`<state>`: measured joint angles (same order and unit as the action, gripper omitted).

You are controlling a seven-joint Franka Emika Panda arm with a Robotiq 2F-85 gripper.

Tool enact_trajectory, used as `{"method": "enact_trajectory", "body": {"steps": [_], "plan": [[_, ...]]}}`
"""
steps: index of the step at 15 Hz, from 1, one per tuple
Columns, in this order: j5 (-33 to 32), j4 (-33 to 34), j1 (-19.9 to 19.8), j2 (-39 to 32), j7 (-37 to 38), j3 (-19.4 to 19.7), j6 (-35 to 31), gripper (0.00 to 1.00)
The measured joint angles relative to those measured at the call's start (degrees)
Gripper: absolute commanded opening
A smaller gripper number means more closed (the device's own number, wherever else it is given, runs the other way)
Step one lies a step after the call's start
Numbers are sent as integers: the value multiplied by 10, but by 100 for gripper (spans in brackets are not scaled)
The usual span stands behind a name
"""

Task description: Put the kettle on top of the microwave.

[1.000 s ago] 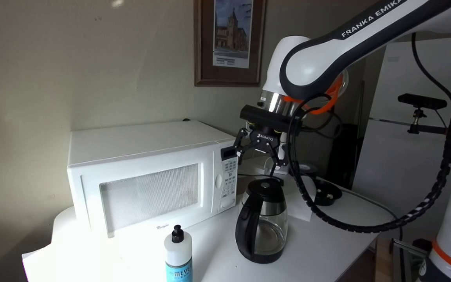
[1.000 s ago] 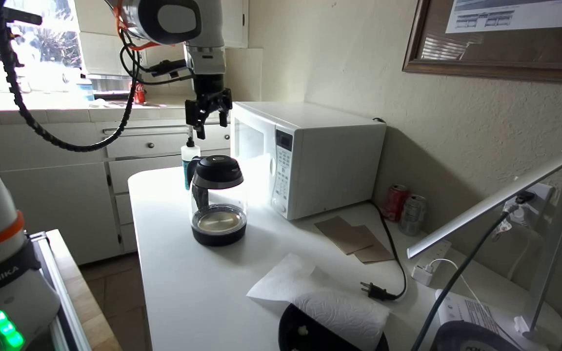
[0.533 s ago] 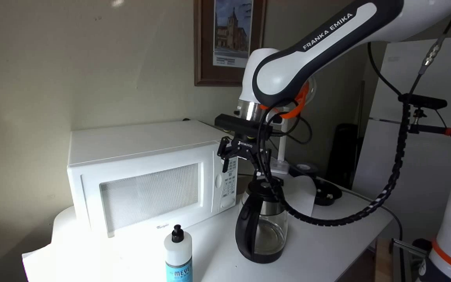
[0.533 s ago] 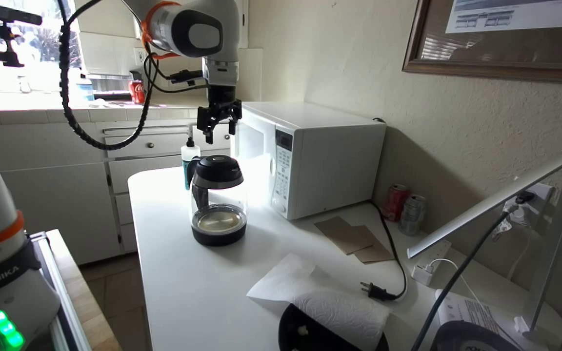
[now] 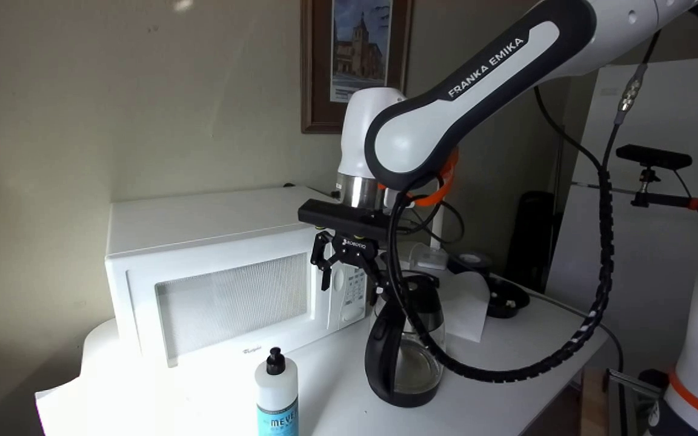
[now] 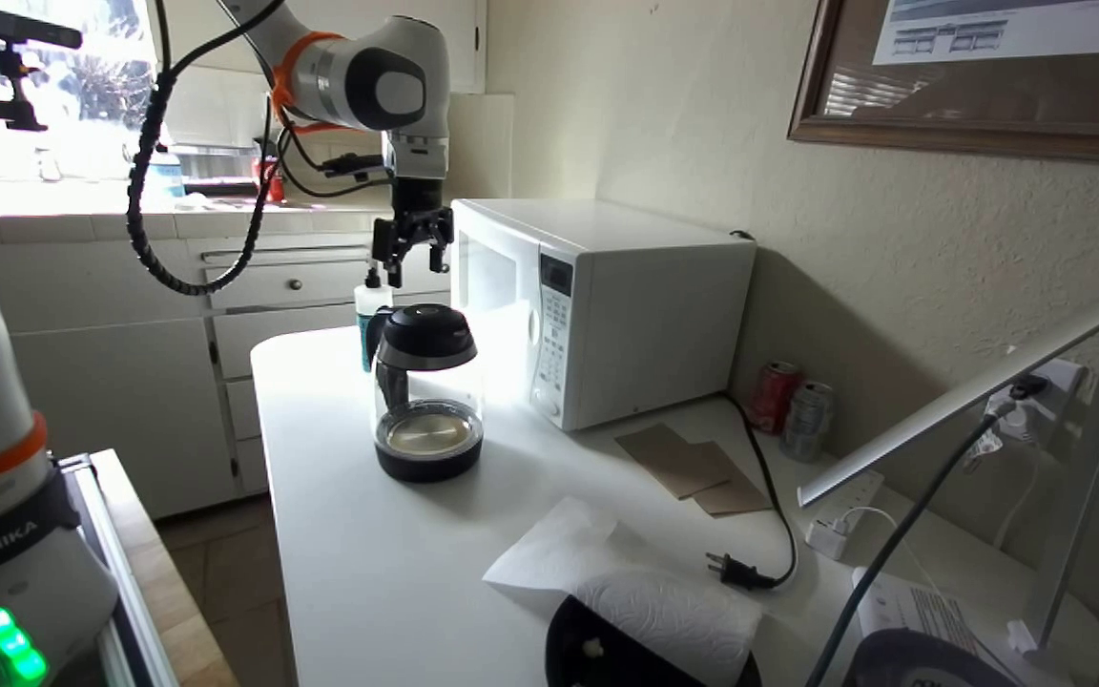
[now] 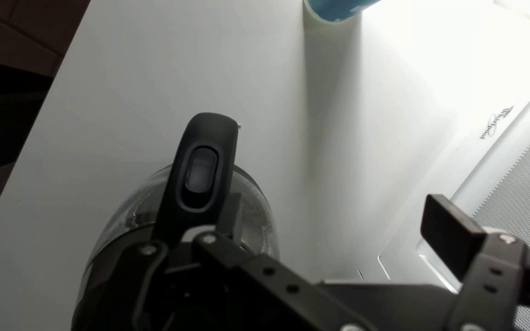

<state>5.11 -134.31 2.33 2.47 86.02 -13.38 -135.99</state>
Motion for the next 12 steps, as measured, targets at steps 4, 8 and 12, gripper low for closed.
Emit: {"method": "enact_trajectory", "body": {"steps": [4,8,12], "plan": [[0,0,0,0,-4,9,0,100],[0,0,0,0,-4,9,0,100],[-1,0,4,0,3,12,0,100]]}}
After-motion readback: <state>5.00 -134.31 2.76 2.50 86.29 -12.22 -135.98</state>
